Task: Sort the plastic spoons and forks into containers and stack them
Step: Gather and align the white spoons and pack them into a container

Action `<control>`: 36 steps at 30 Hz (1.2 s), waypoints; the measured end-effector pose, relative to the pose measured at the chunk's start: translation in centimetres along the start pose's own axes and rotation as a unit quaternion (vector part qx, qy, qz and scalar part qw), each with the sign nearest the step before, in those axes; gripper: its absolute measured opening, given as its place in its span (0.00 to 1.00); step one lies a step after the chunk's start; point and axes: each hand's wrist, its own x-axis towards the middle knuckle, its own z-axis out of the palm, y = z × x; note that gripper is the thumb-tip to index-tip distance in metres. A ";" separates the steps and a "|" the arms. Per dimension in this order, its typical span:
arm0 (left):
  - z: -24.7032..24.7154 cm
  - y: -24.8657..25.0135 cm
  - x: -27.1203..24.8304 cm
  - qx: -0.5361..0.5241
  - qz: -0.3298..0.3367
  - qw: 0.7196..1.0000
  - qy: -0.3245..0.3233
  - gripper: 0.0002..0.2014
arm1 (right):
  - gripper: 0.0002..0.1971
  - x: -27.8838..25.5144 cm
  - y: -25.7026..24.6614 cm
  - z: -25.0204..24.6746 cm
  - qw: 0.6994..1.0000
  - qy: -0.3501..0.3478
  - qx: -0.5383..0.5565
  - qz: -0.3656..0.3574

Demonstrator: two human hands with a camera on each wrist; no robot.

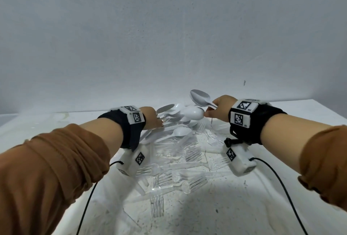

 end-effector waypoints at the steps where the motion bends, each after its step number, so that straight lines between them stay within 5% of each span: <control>1: 0.0 -0.3 0.0 -0.026 -0.006 1.000 0.004 0.21 | 0.16 0.1 -0.2 -0.1 1.000 -0.003 -0.001 0.002; 6: -0.6 -1.1 -0.8 -0.189 -0.054 0.980 0.008 0.19 | 0.10 0.5 -0.9 -0.1 0.999 -0.020 0.025 -0.009; 10: -0.6 -2.2 -1.5 -0.418 -0.077 0.905 0.008 0.14 | 0.08 0.6 -1.9 0.5 0.997 -0.037 0.067 -0.030; 14: -0.4 -3.8 -2.1 -0.491 -0.081 0.867 0.029 0.11 | 0.09 1.2 -3.8 1.4 0.997 -0.046 0.064 -0.026; 22: -0.3 -6.1 -1.9 -0.488 0.003 0.872 0.026 0.18 | 0.16 2.0 -6.6 3.4 0.996 -0.080 0.017 -0.046; 26: -0.7 -6.7 -1.4 -0.502 0.025 0.864 0.017 0.17 | 0.17 3.1 -7.4 4.3 0.984 -0.084 -0.146 -0.064; 36: -0.3 -7.7 -0.2 -0.508 0.035 0.860 0.022 0.13 | 0.12 3.7 -8.6 5.6 0.966 -0.169 -0.178 -0.078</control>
